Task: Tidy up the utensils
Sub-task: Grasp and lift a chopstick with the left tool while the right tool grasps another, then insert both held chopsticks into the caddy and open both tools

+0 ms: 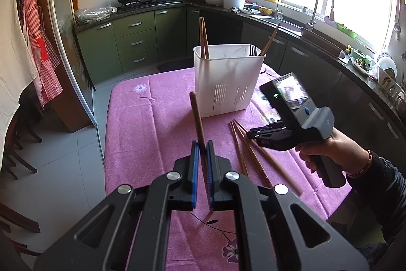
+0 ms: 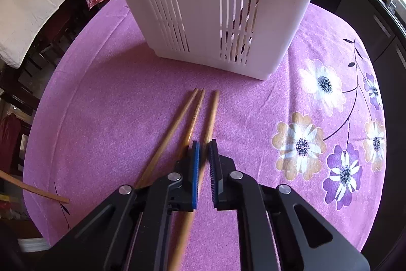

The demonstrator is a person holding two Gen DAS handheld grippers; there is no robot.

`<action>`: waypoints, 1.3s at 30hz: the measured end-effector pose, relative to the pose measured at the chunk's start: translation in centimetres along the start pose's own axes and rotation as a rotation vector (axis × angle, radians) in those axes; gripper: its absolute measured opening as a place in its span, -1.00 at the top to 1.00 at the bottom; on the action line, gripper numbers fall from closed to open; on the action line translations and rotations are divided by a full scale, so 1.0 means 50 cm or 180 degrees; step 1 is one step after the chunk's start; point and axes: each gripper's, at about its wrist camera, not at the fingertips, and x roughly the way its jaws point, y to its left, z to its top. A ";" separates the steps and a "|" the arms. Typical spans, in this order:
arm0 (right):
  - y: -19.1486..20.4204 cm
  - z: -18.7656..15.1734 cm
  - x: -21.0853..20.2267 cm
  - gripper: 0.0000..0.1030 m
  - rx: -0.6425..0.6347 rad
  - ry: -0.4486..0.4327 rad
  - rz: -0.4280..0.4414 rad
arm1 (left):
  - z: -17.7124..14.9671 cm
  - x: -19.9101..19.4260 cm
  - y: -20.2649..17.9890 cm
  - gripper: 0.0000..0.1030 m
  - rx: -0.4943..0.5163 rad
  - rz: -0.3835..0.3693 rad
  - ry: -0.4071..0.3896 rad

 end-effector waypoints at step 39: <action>-0.078 -0.200 -0.419 0.88 -0.0117 -0.1614 0.0237 | 0.091 -0.043 -0.051 0.90 0.0181 0.0000 -0.0187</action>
